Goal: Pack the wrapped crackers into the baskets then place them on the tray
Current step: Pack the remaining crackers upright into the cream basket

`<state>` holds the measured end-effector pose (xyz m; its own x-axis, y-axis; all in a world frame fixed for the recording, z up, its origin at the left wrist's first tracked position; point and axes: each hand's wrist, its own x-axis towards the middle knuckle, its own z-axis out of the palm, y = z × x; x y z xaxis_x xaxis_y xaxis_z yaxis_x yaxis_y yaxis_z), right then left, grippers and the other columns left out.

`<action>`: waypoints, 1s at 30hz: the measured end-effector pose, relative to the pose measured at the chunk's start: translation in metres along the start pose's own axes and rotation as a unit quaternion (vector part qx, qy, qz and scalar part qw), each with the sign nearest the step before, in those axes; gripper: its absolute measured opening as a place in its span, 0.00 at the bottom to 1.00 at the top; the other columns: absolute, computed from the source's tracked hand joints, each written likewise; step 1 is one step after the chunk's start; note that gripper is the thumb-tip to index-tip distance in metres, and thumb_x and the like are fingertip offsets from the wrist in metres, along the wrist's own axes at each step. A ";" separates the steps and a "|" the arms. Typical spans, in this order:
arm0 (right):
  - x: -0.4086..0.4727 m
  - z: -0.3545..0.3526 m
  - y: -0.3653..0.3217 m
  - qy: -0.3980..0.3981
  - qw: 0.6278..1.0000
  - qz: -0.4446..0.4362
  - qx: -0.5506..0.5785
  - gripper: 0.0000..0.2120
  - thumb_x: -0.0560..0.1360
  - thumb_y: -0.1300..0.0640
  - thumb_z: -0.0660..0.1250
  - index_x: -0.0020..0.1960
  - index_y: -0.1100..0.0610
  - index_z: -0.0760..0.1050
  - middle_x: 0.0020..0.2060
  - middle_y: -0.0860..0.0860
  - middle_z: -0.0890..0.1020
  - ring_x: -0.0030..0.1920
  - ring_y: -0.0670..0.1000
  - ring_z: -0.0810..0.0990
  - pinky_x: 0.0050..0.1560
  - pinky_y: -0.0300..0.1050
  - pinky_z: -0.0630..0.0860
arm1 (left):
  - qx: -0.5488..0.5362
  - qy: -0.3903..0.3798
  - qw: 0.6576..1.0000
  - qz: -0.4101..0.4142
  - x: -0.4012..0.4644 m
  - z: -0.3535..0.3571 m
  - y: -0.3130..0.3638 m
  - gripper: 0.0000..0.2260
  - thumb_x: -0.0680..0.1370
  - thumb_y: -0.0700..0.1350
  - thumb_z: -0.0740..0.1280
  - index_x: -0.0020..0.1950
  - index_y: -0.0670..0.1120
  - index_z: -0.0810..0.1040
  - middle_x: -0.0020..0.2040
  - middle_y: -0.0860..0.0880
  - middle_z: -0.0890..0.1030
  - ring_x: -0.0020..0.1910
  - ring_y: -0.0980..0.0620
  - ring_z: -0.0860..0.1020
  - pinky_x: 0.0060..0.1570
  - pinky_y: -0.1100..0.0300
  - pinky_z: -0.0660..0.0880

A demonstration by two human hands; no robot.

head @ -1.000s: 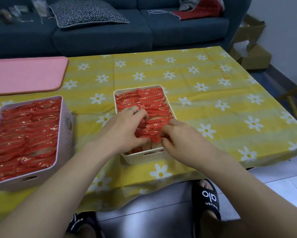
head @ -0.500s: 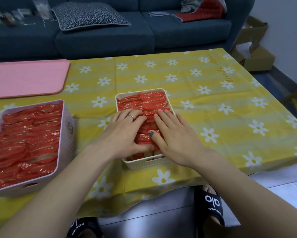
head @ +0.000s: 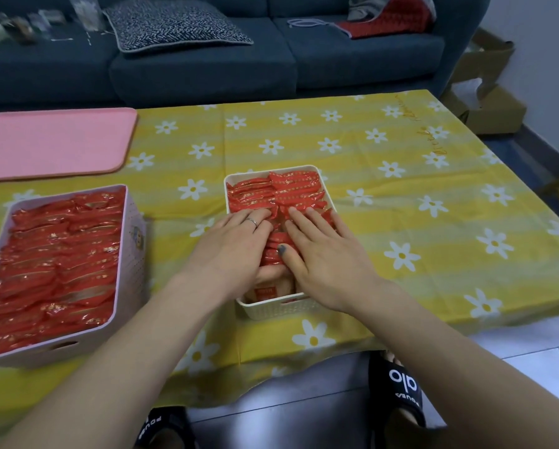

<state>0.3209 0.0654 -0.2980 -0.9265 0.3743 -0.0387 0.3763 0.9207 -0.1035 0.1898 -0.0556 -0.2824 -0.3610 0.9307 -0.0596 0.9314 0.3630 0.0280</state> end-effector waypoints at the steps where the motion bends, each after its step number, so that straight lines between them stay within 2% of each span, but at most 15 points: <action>1: 0.000 0.000 0.000 0.003 1.000 0.007 -0.005 0.37 0.77 0.38 0.33 0.81 0.51 0.55 0.81 0.47 0.53 0.81 0.50 0.50 0.79 0.55 0.45 | 0.004 0.005 1.000 0.000 0.000 0.000 0.000 0.38 0.72 0.69 0.53 0.75 0.47 0.68 0.80 0.50 0.63 0.78 0.49 0.61 0.75 0.54 0.56; 4: 0.001 0.000 -0.001 0.019 1.000 0.000 0.007 0.36 0.78 0.38 0.35 0.81 0.52 0.54 0.81 0.49 0.54 0.81 0.50 0.50 0.80 0.54 0.45 | 0.015 0.011 1.000 0.005 0.002 0.002 0.002 0.35 0.76 0.67 0.59 0.76 0.46 0.66 0.79 0.49 0.63 0.77 0.49 0.61 0.75 0.54 0.58; 8: 0.012 0.003 0.000 0.021 0.999 -0.005 0.038 0.38 0.78 0.35 0.35 0.82 0.53 0.47 0.81 0.49 0.49 0.81 0.48 0.45 0.80 0.53 0.44 | -0.047 -0.004 0.999 -0.005 0.002 0.003 -0.002 0.49 0.67 0.74 0.64 0.80 0.49 0.56 0.78 0.51 0.62 0.76 0.49 0.62 0.74 0.53 0.62; 10: 0.016 0.005 0.001 -0.001 1.000 -0.004 0.029 0.40 0.76 0.33 0.32 0.82 0.53 0.45 0.81 0.49 0.47 0.81 0.48 0.43 0.80 0.52 0.42 | -0.048 -0.014 0.999 -0.001 0.002 0.005 -0.005 0.51 0.68 0.73 0.68 0.82 0.51 0.51 0.79 0.51 0.58 0.77 0.49 0.60 0.74 0.52 0.61; 15: 0.019 0.007 0.003 -0.014 1.000 0.001 0.006 0.42 0.73 0.33 0.29 0.82 0.53 0.44 0.81 0.48 0.45 0.80 0.48 0.41 0.80 0.54 0.41 | -0.004 0.006 1.000 -0.015 0.001 0.007 0.003 0.42 0.72 0.66 0.65 0.80 0.47 0.57 0.79 0.48 0.61 0.76 0.47 0.62 0.75 0.52 0.61; 18: 0.019 0.005 0.001 0.025 1.000 0.003 0.010 0.39 0.77 0.38 0.33 0.81 0.56 0.52 0.81 0.52 0.53 0.81 0.51 0.49 0.80 0.53 0.46 | 0.001 0.018 1.000 -0.024 -0.002 0.009 0.006 0.40 0.73 0.66 0.61 0.79 0.45 0.59 0.79 0.47 0.61 0.76 0.47 0.62 0.75 0.52 0.61; 20: 0.015 -0.001 0.002 0.103 0.994 -0.003 0.045 0.32 0.80 0.43 0.43 0.75 0.59 0.67 0.74 0.56 0.70 0.75 0.56 0.67 0.75 0.52 0.61 | -0.002 0.017 1.000 -0.023 -0.002 0.008 0.005 0.42 0.72 0.67 0.61 0.79 0.45 0.58 0.79 0.48 0.60 0.76 0.47 0.61 0.75 0.52 0.61; 21: 0.012 -0.007 0.003 0.146 0.987 -0.003 0.073 0.25 0.81 0.47 0.49 0.67 0.59 0.74 0.64 0.56 0.77 0.65 0.57 0.75 0.67 0.51 0.69 | -0.006 0.013 1.000 -0.021 -0.002 0.007 0.004 0.43 0.72 0.69 0.61 0.80 0.46 0.57 0.79 0.48 0.59 0.76 0.47 0.61 0.75 0.52 0.60; 22: 0.007 -0.015 0.005 0.173 0.980 0.004 0.102 0.18 0.81 0.49 0.53 0.58 0.57 0.76 0.55 0.53 0.79 0.55 0.55 0.78 0.56 0.51 0.73 | -0.011 0.009 1.000 -0.019 -0.002 0.006 0.003 0.45 0.71 0.71 0.62 0.80 0.46 0.56 0.79 0.49 0.58 0.76 0.47 0.60 0.75 0.52 0.60; 23: 0.002 -0.023 0.006 0.173 0.977 0.013 0.127 0.12 0.80 0.50 0.56 0.50 0.56 0.75 0.47 0.51 0.79 0.46 0.53 0.77 0.47 0.51 0.73 | -0.015 0.007 1.000 -0.016 -0.003 0.006 0.002 0.47 0.70 0.72 0.63 0.80 0.47 0.56 0.79 0.49 0.58 0.76 0.48 0.60 0.76 0.52 0.60; 24: -0.004 -0.031 0.006 0.153 0.976 0.018 0.152 0.11 0.80 0.51 0.58 0.44 0.55 0.74 0.40 0.49 0.78 0.40 0.51 0.75 0.41 0.50 0.71 | -0.019 0.006 1.000 -0.013 -0.004 0.005 0.002 0.48 0.69 0.74 0.63 0.80 0.47 0.56 0.79 0.49 0.58 0.76 0.47 0.60 0.76 0.52 0.59; 27: -0.020 -0.047 0.005 0.036 0.978 0.020 0.206 0.19 0.80 0.50 0.59 0.32 0.54 0.69 0.27 0.47 0.74 0.31 0.47 0.73 0.31 0.42 0.65 | -0.017 0.006 1.000 -0.010 -0.005 0.007 0.004 0.51 0.67 0.75 0.65 0.81 0.47 0.53 0.79 0.47 0.56 0.77 0.46 0.58 0.76 0.51 0.59; 28: -0.025 -0.049 0.003 -0.001 0.978 0.015 0.206 0.21 0.81 0.50 0.58 0.31 0.54 0.68 0.26 0.47 0.74 0.31 0.47 0.73 0.30 0.41 0.64 | -0.017 0.008 1.000 -0.012 -0.005 0.007 0.006 0.52 0.67 0.74 0.65 0.81 0.47 0.52 0.80 0.46 0.56 0.78 0.45 0.58 0.76 0.50 0.58; 30: -0.031 -0.049 -0.004 -0.030 0.984 0.000 0.178 0.23 0.82 0.48 0.56 0.30 0.53 0.67 0.27 0.48 0.75 0.33 0.50 0.75 0.34 0.47 0.66 | -0.017 0.015 1.000 -0.016 -0.004 0.007 0.008 0.51 0.67 0.74 0.66 0.81 0.47 0.53 0.79 0.45 0.57 0.77 0.45 0.58 0.76 0.50 0.59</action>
<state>0.3484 0.0556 -0.2473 -0.9287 0.3582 -0.0955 0.3619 0.8198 -0.4438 0.1988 -0.0569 -0.2892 -0.3926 0.9192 -0.0318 0.9172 0.3938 0.0611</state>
